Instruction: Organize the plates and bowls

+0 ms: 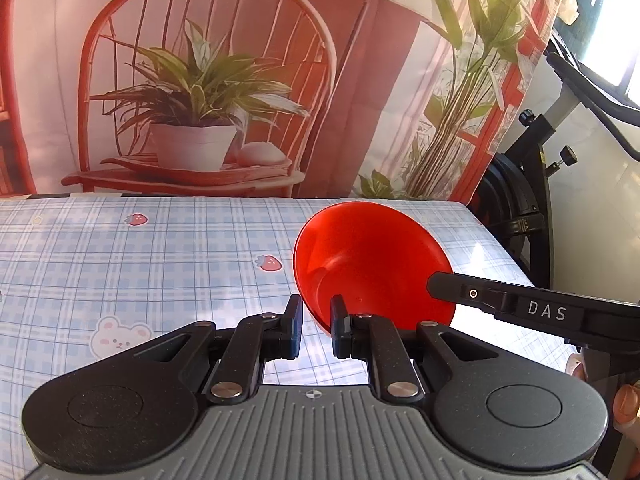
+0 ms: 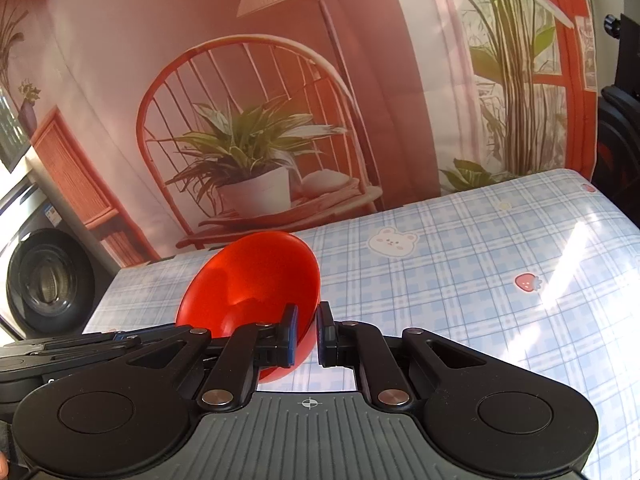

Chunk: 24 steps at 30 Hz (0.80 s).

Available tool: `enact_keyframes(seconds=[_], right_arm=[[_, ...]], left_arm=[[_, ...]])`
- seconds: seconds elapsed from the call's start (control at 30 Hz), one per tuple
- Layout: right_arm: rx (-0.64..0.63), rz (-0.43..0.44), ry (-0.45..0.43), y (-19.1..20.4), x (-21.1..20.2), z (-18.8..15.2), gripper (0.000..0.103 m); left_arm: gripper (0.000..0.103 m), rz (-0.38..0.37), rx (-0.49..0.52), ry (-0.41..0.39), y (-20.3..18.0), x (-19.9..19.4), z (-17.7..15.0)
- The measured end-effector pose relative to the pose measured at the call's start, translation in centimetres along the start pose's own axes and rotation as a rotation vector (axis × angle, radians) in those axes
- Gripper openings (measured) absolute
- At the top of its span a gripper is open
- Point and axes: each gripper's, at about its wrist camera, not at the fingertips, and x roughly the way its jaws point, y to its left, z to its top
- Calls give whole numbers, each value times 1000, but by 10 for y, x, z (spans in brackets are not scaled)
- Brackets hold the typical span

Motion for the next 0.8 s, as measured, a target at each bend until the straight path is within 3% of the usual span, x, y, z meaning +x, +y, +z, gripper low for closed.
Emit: enact_keyframes(seconds=[0.4,0.8], right_arm=[[67,2,18,-10,-48,-41,9],[92,-25,22,-25,-83,-77,9]], left_arm=[[15,-7,26,2,-26,-39,-37],[17,-63,48,70,-42,-45,-75]])
